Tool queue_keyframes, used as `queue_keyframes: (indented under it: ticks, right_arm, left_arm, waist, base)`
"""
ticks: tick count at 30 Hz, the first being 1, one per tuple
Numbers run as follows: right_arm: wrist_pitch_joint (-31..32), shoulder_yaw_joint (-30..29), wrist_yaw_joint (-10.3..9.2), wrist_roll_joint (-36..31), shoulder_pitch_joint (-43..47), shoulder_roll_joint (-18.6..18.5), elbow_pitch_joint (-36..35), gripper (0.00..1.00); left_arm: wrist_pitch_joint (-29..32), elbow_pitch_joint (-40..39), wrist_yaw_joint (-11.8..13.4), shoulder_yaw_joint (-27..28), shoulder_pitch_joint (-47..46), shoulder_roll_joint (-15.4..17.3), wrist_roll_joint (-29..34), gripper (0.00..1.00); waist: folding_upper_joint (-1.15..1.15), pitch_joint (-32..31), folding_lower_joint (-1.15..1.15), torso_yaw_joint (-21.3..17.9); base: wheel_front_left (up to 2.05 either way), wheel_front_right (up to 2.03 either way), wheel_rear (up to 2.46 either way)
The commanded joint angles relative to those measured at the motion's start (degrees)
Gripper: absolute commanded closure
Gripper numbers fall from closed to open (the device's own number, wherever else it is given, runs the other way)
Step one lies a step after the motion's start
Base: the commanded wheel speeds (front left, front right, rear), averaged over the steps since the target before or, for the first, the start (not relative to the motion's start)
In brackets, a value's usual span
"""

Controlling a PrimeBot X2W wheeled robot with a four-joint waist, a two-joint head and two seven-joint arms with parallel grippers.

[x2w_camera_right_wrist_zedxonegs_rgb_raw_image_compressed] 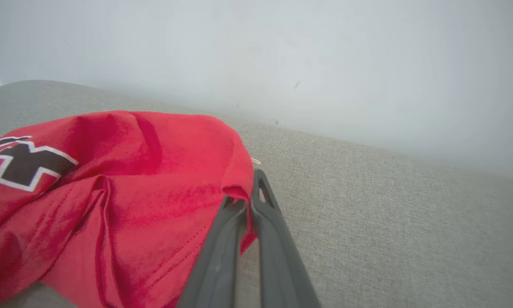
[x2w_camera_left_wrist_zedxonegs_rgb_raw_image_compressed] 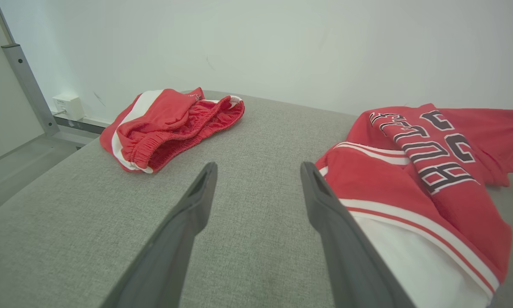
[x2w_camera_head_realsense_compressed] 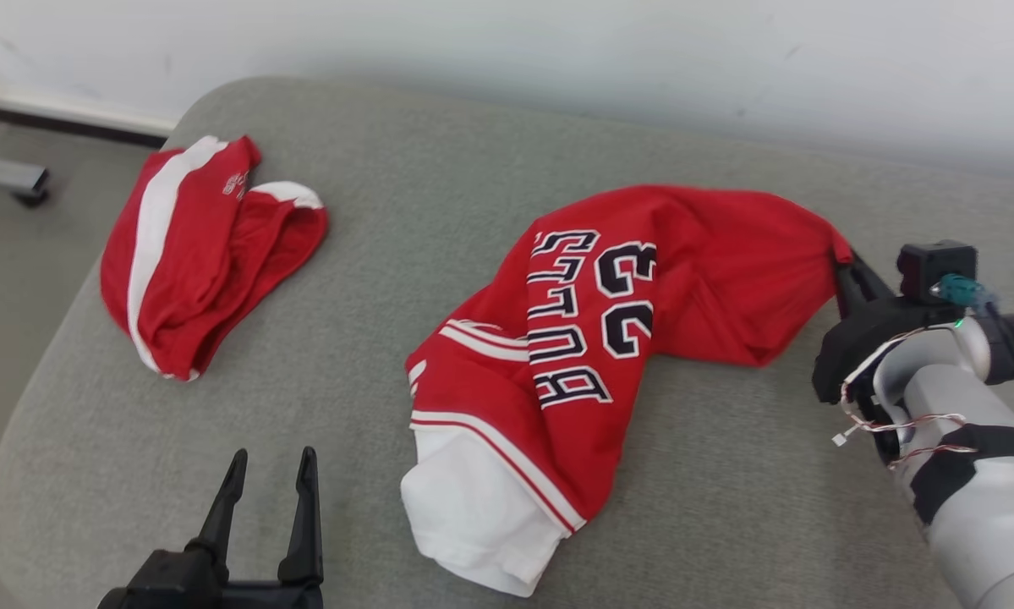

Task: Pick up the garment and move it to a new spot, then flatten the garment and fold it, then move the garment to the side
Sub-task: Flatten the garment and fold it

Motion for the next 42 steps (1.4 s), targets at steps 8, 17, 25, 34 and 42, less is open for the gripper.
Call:
queue_keyframes:
  ticks: [8,17,25,34,42]
  right_arm:
    - [0.76,4.31,-0.13,6.11,1.96,-7.1,-5.74,1.0]
    - [7.14,6.78,-0.13,12.8,3.19,-17.32,-15.58,1.0]
    - [11.7,6.99,-0.13,12.44,0.55,-18.5,-22.73,1.0]
    - [14.69,9.76,-0.13,9.08,-6.4,-9.98,-24.35,1.0]
    - [12.03,15.22,-0.13,7.77,-11.93,2.64,-18.8,1.0]
  left_arm:
    - [-0.21,-0.02,-0.41,1.28,2.81,-0.01,1.3,0.0]
    - [-0.21,-0.13,-0.33,1.01,4.06,-0.02,0.89,0.0]
    - [-0.21,0.35,-0.38,0.01,3.11,-0.02,0.17,0.0]
    - [-0.21,1.0,-0.33,-1.81,1.62,-0.03,-0.95,0.0]
    - [-0.21,0.97,-0.04,-3.2,0.41,-0.02,-1.98,0.0]
  waist:
    - [-0.01,-6.03,0.0,-7.07]
    - [-0.01,-6.73,0.0,-8.19]
    - [-0.01,-5.96,0.0,-6.24]
    - [-0.01,-4.7,0.0,-2.61]
    - [-0.01,-3.48,0.0,0.02]
  base:
    - [0.0,0.0,0.0]
    - [0.0,0.0,0.0]
    - [0.0,0.0,0.0]
    - [0.0,0.0,0.0]
    - [0.0,0.0,0.0]
